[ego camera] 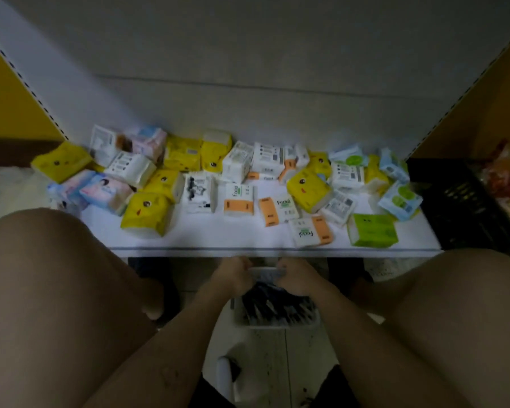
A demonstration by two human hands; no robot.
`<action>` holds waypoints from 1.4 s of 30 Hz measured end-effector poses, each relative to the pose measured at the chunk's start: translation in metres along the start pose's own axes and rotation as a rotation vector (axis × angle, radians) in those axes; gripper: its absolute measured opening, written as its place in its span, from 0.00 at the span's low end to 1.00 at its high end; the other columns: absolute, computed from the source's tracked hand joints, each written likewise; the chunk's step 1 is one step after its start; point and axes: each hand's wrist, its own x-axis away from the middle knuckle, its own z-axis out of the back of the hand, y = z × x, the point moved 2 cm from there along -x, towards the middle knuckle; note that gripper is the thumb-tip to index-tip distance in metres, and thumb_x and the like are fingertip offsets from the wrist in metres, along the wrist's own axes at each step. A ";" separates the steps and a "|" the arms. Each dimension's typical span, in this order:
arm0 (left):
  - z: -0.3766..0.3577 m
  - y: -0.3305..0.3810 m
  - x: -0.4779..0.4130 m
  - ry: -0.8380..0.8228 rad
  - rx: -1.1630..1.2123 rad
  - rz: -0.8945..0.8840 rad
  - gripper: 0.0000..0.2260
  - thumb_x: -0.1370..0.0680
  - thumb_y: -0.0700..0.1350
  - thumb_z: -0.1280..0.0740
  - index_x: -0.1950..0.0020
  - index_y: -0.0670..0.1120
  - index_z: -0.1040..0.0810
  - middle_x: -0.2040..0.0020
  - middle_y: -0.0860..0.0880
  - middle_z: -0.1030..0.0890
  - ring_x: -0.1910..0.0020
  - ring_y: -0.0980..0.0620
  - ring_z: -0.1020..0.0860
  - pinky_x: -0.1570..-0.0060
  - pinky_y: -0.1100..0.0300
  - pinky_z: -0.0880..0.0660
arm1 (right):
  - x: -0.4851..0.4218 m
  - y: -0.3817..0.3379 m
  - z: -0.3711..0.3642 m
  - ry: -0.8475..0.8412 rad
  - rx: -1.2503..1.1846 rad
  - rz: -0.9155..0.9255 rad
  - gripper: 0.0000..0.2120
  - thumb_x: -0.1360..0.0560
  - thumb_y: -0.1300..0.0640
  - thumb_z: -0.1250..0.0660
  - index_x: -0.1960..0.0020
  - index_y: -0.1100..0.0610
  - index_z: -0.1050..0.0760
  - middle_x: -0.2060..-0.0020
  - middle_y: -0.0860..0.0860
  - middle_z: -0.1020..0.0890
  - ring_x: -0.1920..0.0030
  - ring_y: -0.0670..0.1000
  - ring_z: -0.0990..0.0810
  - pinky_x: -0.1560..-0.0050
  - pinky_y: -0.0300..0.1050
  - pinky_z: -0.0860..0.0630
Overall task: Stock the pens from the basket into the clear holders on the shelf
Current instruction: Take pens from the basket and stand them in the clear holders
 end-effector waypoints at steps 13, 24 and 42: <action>-0.054 -0.044 -0.047 -0.223 -0.001 0.100 0.12 0.22 0.44 0.36 0.40 0.41 0.24 0.44 0.42 0.21 0.47 0.46 0.22 0.52 0.59 0.26 | -0.029 0.050 -0.021 -0.200 0.005 -0.208 0.12 0.21 0.58 0.39 0.42 0.63 0.23 0.46 0.60 0.21 0.44 0.59 0.22 0.43 0.47 0.27; -0.129 -0.060 -0.075 -0.331 0.137 0.182 0.17 0.24 0.46 0.35 0.44 0.33 0.23 0.45 0.34 0.22 0.44 0.37 0.24 0.44 0.50 0.28 | -0.054 0.082 -0.034 -0.228 -0.047 -0.274 0.10 0.21 0.59 0.39 0.57 0.65 0.26 0.63 0.62 0.26 0.64 0.54 0.28 0.59 0.46 0.31; -0.136 -0.073 -0.086 -0.141 0.544 0.506 0.04 0.26 0.38 0.31 0.60 0.43 0.21 0.61 0.43 0.20 0.68 0.51 0.24 0.63 0.58 0.22 | -0.073 0.075 -0.066 -0.131 -0.111 -0.178 0.12 0.21 0.59 0.39 0.42 0.66 0.24 0.48 0.61 0.21 0.51 0.58 0.23 0.54 0.44 0.25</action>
